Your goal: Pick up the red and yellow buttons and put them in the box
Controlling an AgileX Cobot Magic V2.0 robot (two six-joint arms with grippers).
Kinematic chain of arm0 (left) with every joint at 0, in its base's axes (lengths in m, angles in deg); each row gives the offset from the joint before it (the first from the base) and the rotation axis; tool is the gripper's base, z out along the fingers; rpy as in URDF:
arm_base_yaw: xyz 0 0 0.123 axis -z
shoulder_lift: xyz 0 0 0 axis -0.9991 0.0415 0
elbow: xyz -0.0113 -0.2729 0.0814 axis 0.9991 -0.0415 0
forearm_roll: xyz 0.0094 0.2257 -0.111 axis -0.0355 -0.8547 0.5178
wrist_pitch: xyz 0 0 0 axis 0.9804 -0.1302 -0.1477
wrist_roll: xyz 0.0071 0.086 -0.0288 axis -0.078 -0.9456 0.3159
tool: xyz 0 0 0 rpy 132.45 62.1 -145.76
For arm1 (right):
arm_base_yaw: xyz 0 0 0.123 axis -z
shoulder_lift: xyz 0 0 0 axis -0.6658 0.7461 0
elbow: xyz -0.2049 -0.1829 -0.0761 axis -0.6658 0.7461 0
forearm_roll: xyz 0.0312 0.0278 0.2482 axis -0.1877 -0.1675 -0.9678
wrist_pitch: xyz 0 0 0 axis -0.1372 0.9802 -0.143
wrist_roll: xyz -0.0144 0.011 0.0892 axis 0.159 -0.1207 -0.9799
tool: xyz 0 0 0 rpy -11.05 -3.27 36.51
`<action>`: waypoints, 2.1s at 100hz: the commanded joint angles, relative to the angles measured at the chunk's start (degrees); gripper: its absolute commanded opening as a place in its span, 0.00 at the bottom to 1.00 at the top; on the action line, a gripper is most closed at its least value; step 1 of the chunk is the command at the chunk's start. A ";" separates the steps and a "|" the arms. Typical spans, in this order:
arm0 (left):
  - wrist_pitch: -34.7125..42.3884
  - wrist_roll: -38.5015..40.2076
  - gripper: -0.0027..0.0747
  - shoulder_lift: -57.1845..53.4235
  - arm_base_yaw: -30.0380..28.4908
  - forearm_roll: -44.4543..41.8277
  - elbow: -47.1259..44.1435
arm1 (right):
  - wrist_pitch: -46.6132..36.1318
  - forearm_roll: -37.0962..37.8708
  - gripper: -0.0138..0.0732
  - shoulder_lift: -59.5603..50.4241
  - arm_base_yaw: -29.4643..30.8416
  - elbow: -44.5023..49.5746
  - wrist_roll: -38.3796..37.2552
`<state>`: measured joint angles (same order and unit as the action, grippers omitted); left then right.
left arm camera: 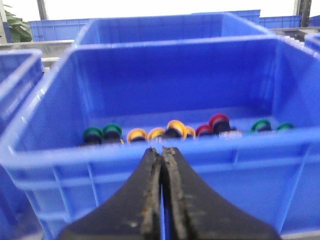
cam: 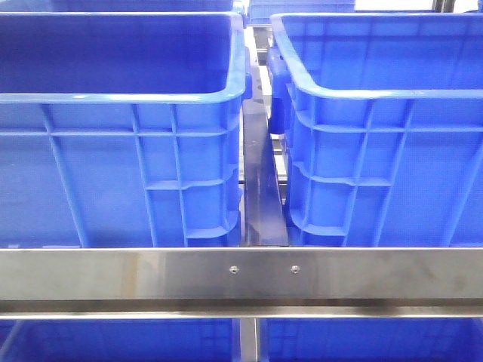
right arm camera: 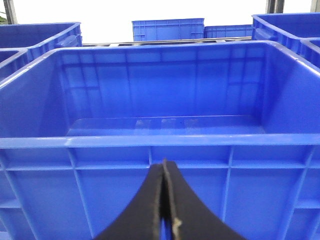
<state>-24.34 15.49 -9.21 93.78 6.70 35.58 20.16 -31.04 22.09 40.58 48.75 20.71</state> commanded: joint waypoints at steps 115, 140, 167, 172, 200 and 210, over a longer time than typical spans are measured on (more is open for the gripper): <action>-26.31 -0.70 0.27 46.89 0.44 0.61 47.73 | -4.78 0.72 0.08 -0.85 -0.12 -1.17 0.37; -26.62 -0.70 0.68 48.40 0.44 0.61 47.73 | -4.78 0.72 0.08 -0.85 -0.12 -1.17 0.37; -25.34 -0.91 0.68 54.24 1.94 3.24 49.05 | -4.78 0.72 0.08 -0.85 -0.12 -1.17 0.37; -25.45 -0.91 0.68 56.39 3.66 3.24 50.43 | -4.78 0.72 0.08 -0.85 -0.12 -1.17 0.37; -31.19 5.95 0.68 74.69 13.65 -0.17 64.06 | -4.78 0.72 0.08 -0.85 -0.12 -1.17 0.37; -32.62 8.68 0.68 81.20 14.70 -1.48 68.85 | -4.78 0.72 0.08 -0.85 -0.12 -1.17 0.37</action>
<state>-58.29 21.05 68.81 107.35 6.68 99.21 20.16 -31.04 22.09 40.58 48.75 20.71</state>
